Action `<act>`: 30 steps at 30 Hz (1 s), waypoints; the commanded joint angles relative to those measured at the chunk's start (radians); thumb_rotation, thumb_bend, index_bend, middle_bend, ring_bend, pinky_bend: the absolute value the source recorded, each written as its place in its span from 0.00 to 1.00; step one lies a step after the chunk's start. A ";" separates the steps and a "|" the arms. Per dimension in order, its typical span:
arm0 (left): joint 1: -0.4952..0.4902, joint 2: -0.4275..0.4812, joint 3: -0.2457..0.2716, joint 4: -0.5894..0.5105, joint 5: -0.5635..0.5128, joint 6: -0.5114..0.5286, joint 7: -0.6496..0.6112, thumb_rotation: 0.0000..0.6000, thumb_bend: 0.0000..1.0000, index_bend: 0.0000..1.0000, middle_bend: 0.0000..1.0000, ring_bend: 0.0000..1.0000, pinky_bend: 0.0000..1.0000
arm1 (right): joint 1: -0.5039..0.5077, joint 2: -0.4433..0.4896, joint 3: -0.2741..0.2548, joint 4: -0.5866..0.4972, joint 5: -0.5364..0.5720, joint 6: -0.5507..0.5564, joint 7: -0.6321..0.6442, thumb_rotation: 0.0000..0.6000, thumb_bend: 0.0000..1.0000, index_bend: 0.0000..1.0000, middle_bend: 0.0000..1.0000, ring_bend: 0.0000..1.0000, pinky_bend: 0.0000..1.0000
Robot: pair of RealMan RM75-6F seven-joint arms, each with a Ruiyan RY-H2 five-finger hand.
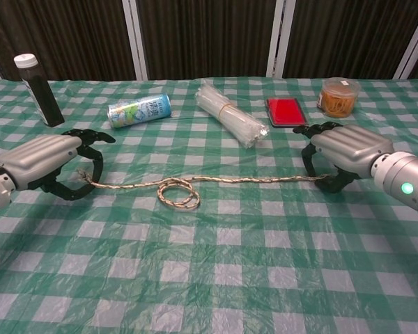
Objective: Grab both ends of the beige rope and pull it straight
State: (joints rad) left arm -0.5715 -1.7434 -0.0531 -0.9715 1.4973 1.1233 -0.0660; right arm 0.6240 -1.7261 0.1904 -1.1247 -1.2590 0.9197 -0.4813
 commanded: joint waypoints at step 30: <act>0.093 0.145 0.035 -0.089 0.014 0.118 0.054 1.00 0.47 0.64 0.09 0.00 0.02 | -0.166 0.315 -0.083 -0.116 -0.057 0.206 0.208 1.00 0.57 0.76 0.05 0.00 0.00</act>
State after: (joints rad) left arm -0.4822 -1.6019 -0.0218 -1.0567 1.5091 1.2371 -0.0130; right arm 0.4725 -1.4244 0.1191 -1.2435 -1.3066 1.1156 -0.2885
